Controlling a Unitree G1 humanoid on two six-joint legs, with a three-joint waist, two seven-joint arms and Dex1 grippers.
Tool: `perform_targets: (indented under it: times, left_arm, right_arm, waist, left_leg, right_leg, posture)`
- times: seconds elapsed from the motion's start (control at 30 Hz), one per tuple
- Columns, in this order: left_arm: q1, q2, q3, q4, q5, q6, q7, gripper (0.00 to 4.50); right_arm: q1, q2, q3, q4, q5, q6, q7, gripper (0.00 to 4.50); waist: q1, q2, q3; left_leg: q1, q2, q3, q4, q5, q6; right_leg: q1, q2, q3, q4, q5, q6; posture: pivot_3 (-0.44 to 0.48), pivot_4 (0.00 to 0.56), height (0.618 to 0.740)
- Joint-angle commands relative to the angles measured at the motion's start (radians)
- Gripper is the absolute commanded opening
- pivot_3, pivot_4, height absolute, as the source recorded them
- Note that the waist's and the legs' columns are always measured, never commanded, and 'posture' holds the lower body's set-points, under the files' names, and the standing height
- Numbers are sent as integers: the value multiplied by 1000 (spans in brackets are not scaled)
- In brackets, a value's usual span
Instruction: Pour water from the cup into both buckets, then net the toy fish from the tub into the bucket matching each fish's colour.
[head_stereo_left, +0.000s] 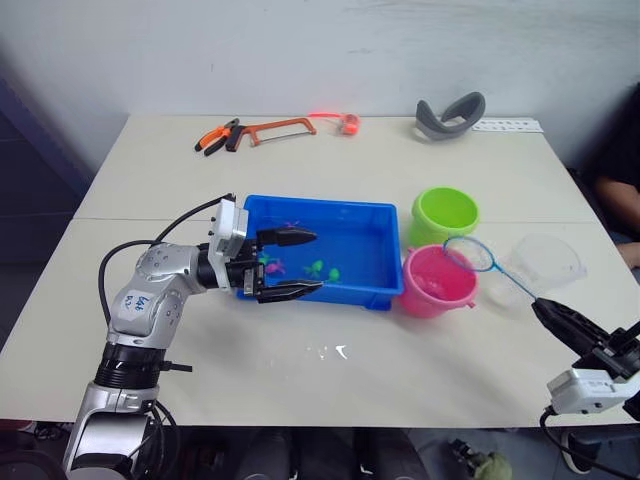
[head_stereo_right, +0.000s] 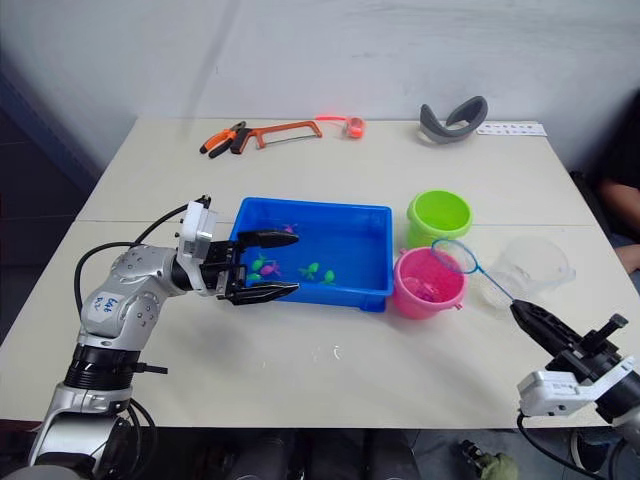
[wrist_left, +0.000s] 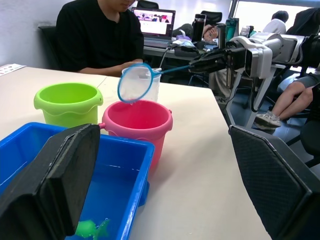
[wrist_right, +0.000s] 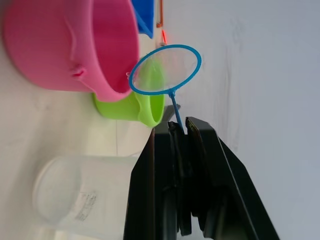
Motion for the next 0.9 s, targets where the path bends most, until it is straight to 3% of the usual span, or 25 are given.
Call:
perform_targets:
  times: [0.03, 0.17, 0.3, 0.5, 0.6, 0.77, 0.9]
  left_arm:
    - [13, 24, 67, -28, -36, -13, 4, 4473]
    - [69, 68, 206, 27, -64, -6, 57, 4473]
    - [145, 121, 270, 47, -47, -17, 70, 4473]
    - [219, 173, 355, 64, -46, -48, 100, 4473]
    - [240, 191, 392, 76, -47, -58, 116, 4473]
    - [288, 241, 441, 109, -35, -74, 101, 4473]
    - [327, 290, 458, 134, -27, -87, 72, 4473]
  right_arm:
    - [21, -36, 82, -95, 340, 158, 98, 0]
    - [-62, -95, 246, -273, 761, 490, 250, 0]
    - [-184, -135, 332, -375, 951, 780, 302, 0]
    - [-466, -116, 452, -394, 1074, 1166, 261, 0]
    - [-611, -138, 553, -375, 1003, 1421, 184, 0]
    - [-781, -63, 637, -344, 1015, 1599, 206, 0]
    - [-835, -13, 664, -352, 1004, 1715, 184, 0]
  waist:
    - [-2, 0, 0]
    - [-11, 0, 0]
    - [-9, 0, 0]
    - [5, 0, 0]
    - [-3, 0, 0]
    - [-7, 0, 0]
    - [-9, 0, 0]
  left_leg:
    - [0, 1, 0, 0, 0, 0]
    - [2, 0, -1, 0, 0, 0]
    - [14, 4, -4, -3, -3, -1]
    - [11, 3, -6, -1, -5, 0]
    - [10, 3, -6, -2, -7, 0]
    - [8, 4, -6, -3, -8, -1]
    - [5, 4, -5, -4, -8, -1]
  right_leg:
    - [0, 0, 0, 0, 0, 0]
    - [3, -1, -1, 0, 0, 0]
    - [13, -1, -3, -3, -2, -3]
    - [13, -3, -4, -6, -2, -4]
    - [12, -3, -4, -7, -2, -4]
    - [9, -3, -5, -7, -2, -4]
    - [6, -3, -5, -4, -2, -4]
  posture:
    - [0, 150, 740]
    - [0, 150, 740]
    - [0, 150, 740]
    - [0, 150, 740]
    - [0, 150, 740]
    - [0, 150, 740]
    - [0, 150, 740]
